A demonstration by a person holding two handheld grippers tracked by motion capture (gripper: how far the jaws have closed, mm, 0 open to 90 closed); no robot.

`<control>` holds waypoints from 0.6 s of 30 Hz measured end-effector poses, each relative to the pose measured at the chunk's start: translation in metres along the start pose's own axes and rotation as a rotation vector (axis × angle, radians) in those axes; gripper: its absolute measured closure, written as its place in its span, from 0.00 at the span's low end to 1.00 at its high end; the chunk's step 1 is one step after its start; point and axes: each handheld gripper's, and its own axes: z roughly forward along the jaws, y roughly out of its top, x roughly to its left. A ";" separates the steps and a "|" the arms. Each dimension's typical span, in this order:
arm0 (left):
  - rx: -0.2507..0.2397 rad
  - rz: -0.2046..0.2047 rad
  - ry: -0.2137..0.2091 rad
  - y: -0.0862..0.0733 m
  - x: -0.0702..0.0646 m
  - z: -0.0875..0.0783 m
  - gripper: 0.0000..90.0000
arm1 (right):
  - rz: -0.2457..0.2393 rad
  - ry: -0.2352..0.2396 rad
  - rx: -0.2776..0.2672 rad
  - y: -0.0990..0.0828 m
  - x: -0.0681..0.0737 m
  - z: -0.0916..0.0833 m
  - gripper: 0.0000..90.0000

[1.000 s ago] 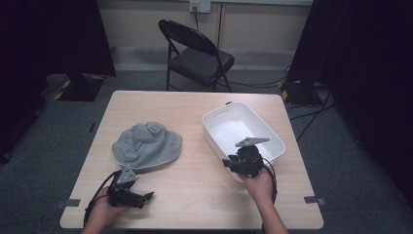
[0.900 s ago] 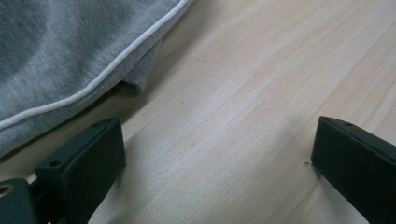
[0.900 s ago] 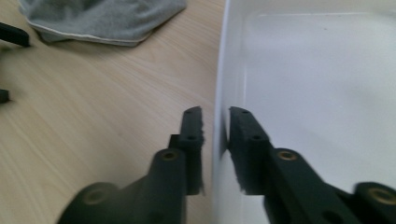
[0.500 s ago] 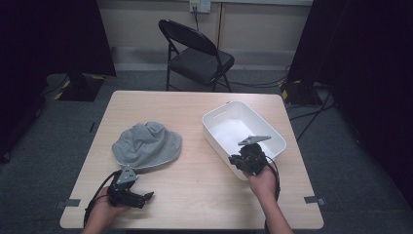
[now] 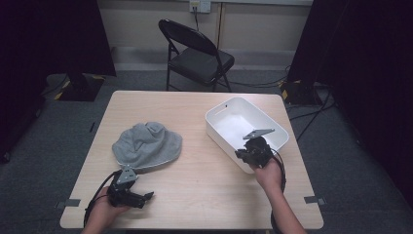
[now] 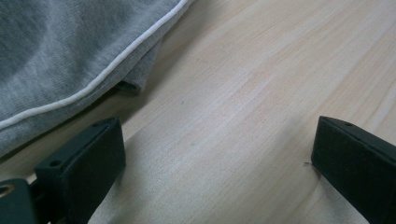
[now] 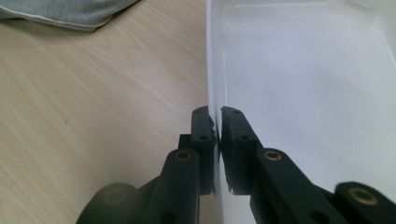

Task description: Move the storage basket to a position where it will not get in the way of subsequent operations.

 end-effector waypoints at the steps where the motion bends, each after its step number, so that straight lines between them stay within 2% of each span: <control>1: 0.000 0.000 0.000 0.000 0.000 0.000 0.03 | 0.004 -0.003 -0.005 0.000 -0.002 0.000 0.93; 3: 0.000 0.000 0.000 0.000 0.000 0.000 0.03 | 0.035 -0.002 -0.011 0.000 -0.008 0.001 0.92; 11: -0.001 -0.001 0.001 0.000 0.000 0.000 0.03 | 0.016 -0.008 -0.005 0.004 -0.019 0.004 0.93; 18: -0.001 -0.001 0.001 0.000 0.000 0.000 0.03 | 0.053 -0.005 -0.026 0.002 -0.028 0.004 0.92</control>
